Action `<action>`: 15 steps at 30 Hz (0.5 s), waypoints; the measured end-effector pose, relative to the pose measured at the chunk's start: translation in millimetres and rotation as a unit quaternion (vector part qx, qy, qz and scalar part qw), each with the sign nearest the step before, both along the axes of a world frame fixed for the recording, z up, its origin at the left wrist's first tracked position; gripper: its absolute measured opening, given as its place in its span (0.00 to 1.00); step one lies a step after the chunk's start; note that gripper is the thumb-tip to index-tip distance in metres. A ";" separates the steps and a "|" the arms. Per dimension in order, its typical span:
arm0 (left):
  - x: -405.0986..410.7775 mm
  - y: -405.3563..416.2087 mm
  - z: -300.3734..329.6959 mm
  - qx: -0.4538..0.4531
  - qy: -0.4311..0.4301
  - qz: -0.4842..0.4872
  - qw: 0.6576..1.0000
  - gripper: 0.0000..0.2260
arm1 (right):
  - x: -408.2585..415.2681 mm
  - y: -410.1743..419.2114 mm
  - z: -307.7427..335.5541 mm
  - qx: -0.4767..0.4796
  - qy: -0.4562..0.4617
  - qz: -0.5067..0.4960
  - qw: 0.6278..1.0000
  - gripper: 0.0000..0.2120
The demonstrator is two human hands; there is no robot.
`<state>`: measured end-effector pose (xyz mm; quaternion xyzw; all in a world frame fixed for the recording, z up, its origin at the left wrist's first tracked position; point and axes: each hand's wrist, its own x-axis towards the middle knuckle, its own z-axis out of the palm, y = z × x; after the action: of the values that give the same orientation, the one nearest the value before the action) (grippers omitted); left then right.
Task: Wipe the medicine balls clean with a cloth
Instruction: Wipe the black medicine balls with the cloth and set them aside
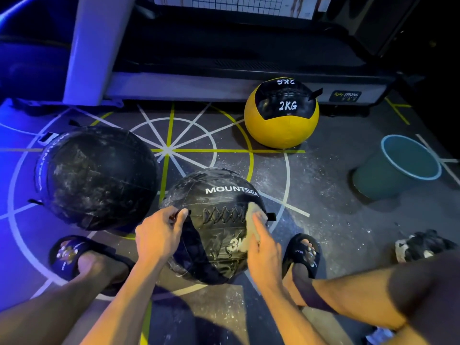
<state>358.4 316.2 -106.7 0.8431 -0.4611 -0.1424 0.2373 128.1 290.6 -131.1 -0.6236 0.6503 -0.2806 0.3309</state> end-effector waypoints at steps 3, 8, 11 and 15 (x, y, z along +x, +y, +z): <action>-6.7 -0.7 0.1 -0.010 -0.003 -0.004 1.000 0.20 | -2.8 -16.9 0.2 0.046 -0.012 -0.067 0.997 0.29; -7.0 0.5 -0.3 -0.001 -0.012 -0.010 1.000 0.20 | 11.2 10.9 8.3 -0.090 -0.008 0.169 0.982 0.26; -5.7 1.4 -0.9 0.003 -0.008 -0.014 1.000 0.20 | -15.7 -15.0 9.3 -0.045 -0.044 0.037 0.997 0.18; -16.0 2.7 -3.0 -0.012 -0.009 -0.037 0.999 0.19 | 9.4 -31.7 5.6 0.020 -0.023 -0.059 0.998 0.23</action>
<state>342.4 318.9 -109.7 0.8240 -0.4955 -0.1382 0.2377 137.5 258.9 -125.6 -0.5705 0.6839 -0.3011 0.3409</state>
